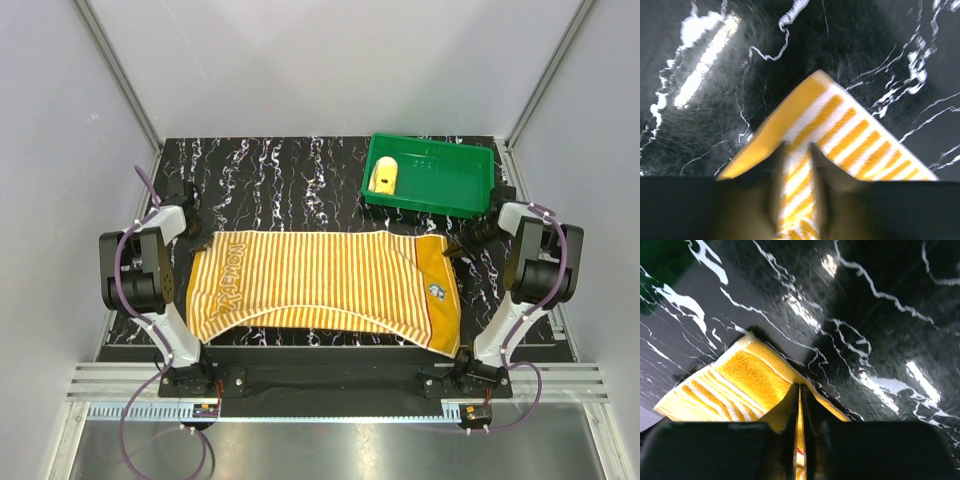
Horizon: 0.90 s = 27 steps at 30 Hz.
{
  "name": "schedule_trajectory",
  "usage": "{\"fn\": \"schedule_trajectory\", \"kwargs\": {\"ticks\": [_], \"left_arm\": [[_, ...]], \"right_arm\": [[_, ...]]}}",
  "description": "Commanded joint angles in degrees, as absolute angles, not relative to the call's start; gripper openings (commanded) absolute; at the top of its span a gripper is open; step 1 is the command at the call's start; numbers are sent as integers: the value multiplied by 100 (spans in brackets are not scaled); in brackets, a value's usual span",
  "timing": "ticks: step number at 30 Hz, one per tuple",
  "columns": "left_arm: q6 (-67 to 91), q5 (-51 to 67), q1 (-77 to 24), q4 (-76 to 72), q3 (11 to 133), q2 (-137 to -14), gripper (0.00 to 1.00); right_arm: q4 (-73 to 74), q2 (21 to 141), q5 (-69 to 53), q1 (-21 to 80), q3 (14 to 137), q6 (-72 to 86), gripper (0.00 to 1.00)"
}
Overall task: Roll the towels
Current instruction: Flatten the towel
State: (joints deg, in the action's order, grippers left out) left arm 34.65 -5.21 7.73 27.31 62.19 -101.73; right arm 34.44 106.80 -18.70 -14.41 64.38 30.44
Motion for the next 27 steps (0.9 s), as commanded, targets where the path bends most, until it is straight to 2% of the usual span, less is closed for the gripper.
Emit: {"fn": "schedule_trajectory", "kwargs": {"ticks": [1,4,10,18,23,25,26,27], "left_arm": [[3402,-281,633,2654,6415,-10458,16],[3384,-176,554,2628,6565,-10652,0],[3428,-228,518,2707,6934,-10924,0],[3410,-404,545,3313,8339,-11636,0],[3410,-457,615,3419,8525,-11699,0],[3410,-448,615,3463,8421,-11576,9],[3419,-405,607,3428,8324,-11332,16],[3445,-404,598,3384,8210,-11173,36]], "right_arm": [[3594,11179,-1231,-1415,6801,2795,3],[3621,11250,-1213,-1415,7039,2882,0],[3954,11706,-722,-1433,7909,2777,0],[4122,12322,-721,-1494,9042,2927,0],[4184,12428,-764,-1494,9360,2892,0],[4192,12192,-800,-1494,9264,2857,2],[4184,12051,-800,-1494,9177,2848,12],[4175,11902,-800,-1494,8958,2848,23]]}}
